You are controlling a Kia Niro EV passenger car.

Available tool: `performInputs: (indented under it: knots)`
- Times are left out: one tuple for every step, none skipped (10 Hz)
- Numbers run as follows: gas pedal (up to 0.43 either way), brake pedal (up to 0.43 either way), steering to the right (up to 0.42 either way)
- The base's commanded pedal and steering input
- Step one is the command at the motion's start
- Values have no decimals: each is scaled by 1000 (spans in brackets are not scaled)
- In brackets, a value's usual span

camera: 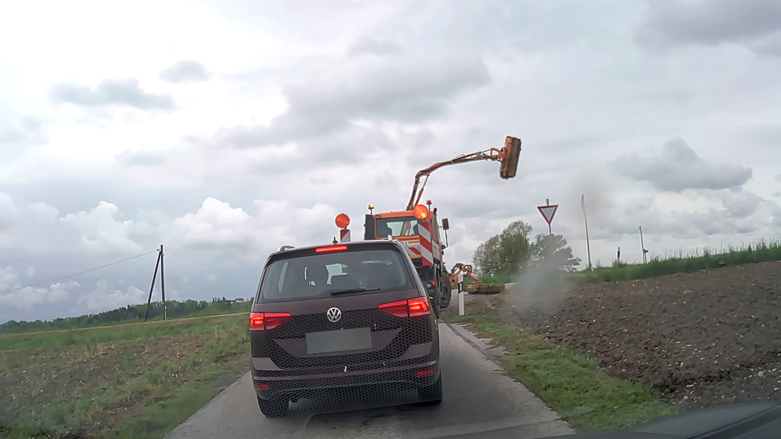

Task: Follow the waypoints while adhering to traffic rules and regulations

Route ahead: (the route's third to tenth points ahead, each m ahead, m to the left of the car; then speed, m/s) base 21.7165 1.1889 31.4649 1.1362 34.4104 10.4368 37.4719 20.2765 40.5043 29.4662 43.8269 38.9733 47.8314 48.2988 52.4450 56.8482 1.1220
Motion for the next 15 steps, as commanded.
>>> performInputs:
  knots:
    - [0, 61, -9]
    - [0, 122, -9]
    - [0, 159, -9]
    - [0, 171, -9]
    - [0, 177, -8]
    - [0, 177, -8]
    - [0, 183, -8]
    - [0, 183, -8]
    - [0, 183, -8]
    - [0, 183, -8]
    - [0, 183, -8]
    - [0, 183, -8]
    - [0, 183, -8]
    - [0, 183, -8]
    - [0, 183, -8]
